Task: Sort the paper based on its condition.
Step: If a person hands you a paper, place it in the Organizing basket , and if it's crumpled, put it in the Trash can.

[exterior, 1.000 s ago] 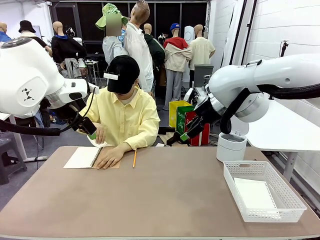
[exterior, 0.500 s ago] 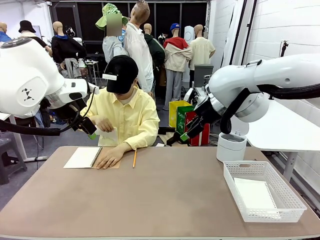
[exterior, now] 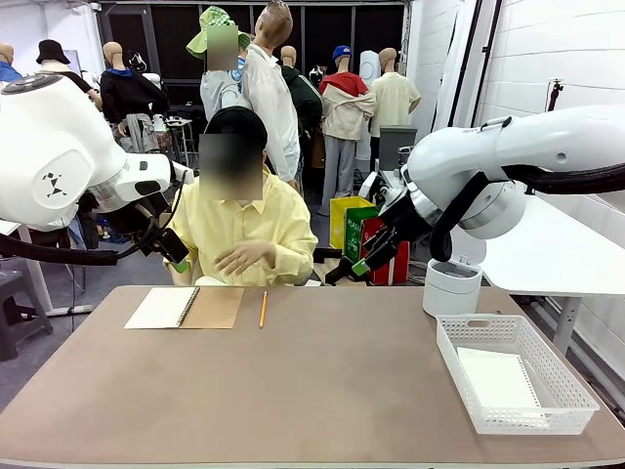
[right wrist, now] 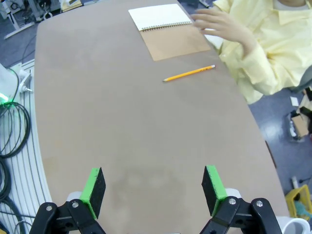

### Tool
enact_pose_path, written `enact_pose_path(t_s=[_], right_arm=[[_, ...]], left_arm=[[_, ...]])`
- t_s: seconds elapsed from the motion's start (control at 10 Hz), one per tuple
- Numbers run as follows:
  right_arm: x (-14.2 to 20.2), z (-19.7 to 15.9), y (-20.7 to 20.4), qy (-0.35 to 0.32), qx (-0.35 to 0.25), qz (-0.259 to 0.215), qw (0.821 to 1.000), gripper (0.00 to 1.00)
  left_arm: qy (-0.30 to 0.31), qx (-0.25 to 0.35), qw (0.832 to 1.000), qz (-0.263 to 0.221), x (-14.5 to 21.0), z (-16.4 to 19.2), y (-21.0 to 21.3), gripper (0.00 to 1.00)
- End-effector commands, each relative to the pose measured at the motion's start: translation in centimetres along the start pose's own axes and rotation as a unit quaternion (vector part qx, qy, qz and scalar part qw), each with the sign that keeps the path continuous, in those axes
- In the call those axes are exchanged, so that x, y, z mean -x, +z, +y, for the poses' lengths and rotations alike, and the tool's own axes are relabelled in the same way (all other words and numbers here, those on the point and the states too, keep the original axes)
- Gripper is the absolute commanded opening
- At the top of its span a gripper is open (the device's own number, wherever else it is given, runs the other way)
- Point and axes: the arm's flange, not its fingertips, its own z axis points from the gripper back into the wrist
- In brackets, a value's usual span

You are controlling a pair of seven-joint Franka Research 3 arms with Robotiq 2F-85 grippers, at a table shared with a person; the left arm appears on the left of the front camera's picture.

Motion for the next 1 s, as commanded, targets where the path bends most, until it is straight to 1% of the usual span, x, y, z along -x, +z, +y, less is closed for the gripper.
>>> enact_pose_path(t_s=[0.0,0.9], right_arm=[[-0.05,-0.01,0.02,-0.001,0.001,-0.001,1.0,1.0],[-0.05,-0.01,0.02,-0.001,0.001,-0.001,1.0,1.0]], left_arm=[[0.001,0.002,1.0,-0.005,0.07,0.12,-0.09,1.0],[0.001,0.002,1.0,-0.005,0.07,0.12,-0.09,1.0]])
